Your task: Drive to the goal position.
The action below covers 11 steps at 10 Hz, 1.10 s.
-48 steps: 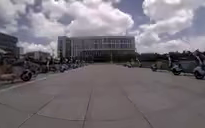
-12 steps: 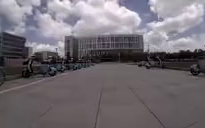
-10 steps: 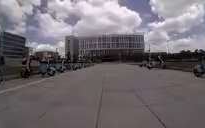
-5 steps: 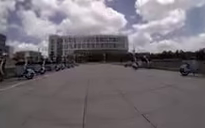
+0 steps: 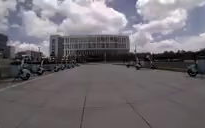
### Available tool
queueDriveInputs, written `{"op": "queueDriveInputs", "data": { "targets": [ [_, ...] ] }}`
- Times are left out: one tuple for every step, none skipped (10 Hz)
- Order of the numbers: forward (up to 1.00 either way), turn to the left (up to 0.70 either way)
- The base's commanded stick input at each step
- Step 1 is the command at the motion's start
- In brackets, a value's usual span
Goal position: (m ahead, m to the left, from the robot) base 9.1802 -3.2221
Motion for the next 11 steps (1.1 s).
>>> {"op": "queueDriveInputs", "data": {
  "targets": [
    [0.70,0.00],
    [0.70,0.00],
    [0.70,0.00],
    [0.70,0.00],
    [0.70,0.00],
    [0.70,0.00],
    [0.70,0.00],
    [0.70,0.00],
    [0.70,0.00],
    [0.70,-0.09],
    [0.70,-0.22]
  ]
}}
